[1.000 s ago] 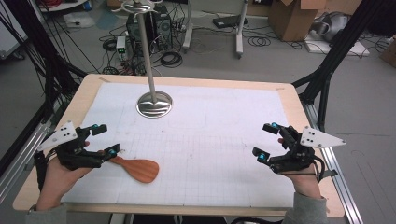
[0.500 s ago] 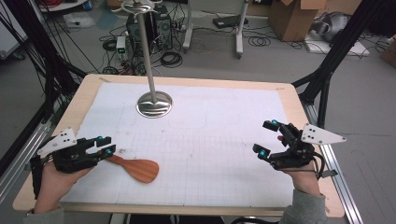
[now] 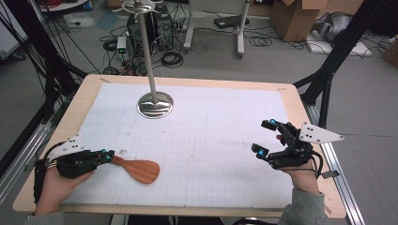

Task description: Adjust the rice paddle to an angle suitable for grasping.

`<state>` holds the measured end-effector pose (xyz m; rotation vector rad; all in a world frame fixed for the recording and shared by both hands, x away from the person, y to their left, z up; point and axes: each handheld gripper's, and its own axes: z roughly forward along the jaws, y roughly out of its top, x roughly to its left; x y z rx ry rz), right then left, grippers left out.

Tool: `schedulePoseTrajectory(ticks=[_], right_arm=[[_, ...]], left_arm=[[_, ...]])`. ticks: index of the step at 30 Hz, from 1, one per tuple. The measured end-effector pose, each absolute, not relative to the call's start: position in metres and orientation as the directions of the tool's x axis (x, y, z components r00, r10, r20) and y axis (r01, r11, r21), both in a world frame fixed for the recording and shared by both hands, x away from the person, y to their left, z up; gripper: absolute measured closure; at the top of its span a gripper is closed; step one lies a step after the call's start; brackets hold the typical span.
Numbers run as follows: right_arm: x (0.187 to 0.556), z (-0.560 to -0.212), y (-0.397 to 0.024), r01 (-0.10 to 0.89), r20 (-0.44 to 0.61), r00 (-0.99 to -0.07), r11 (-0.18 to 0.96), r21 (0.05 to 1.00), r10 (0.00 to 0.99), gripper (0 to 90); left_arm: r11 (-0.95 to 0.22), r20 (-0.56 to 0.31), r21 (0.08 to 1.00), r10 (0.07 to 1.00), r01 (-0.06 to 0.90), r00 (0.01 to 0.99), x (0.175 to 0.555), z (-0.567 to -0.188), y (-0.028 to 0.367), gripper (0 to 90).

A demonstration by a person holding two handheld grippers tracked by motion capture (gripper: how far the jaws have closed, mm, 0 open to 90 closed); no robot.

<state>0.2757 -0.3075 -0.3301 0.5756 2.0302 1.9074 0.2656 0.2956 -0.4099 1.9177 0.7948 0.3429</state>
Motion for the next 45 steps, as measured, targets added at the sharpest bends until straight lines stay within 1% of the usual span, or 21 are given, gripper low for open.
schedulePoseTrajectory(ticks=[5,6,9,17,23,37,45], right_arm=[[0.278,-0.331,-0.306,0.083,0.053,-0.877,0.043,0.996,0.477,10.0],[0.278,-0.331,-0.306,0.085,0.053,-0.878,0.045,0.995,0.476,10.0],[0.279,-0.331,-0.305,0.085,0.052,-0.879,0.049,0.995,0.474,10.0],[0.280,-0.332,-0.303,0.095,0.057,-0.879,0.057,0.994,0.474,10.0],[0.280,-0.333,-0.303,0.104,0.063,-0.877,0.059,0.993,0.476,10.0],[0.275,-0.334,-0.308,0.110,0.068,-0.870,0.058,0.992,0.488,10.1],[0.270,-0.339,-0.310,0.126,0.062,-0.863,0.096,0.987,0.501,10.1]], left_arm=[[-0.310,-0.106,0.852,0.686,0.421,0.720,0.268,-0.421,0.299,89.5],[-0.322,-0.107,0.837,0.697,0.442,0.709,0.269,-0.426,0.302,89.5],[-0.330,-0.112,0.825,0.701,0.459,0.704,0.270,-0.433,0.305,89.5],[-0.347,-0.110,0.809,0.704,0.475,0.702,0.271,-0.438,0.306,89.5],[-0.377,-0.099,0.781,0.713,0.499,0.694,0.273,-0.443,0.306,89.5],[-0.364,-0.116,0.775,0.722,0.517,0.682,0.284,-0.446,0.300,89.5],[-0.362,-0.116,0.775,0.725,0.519,0.679,0.295,-0.447,0.290,89.5]])
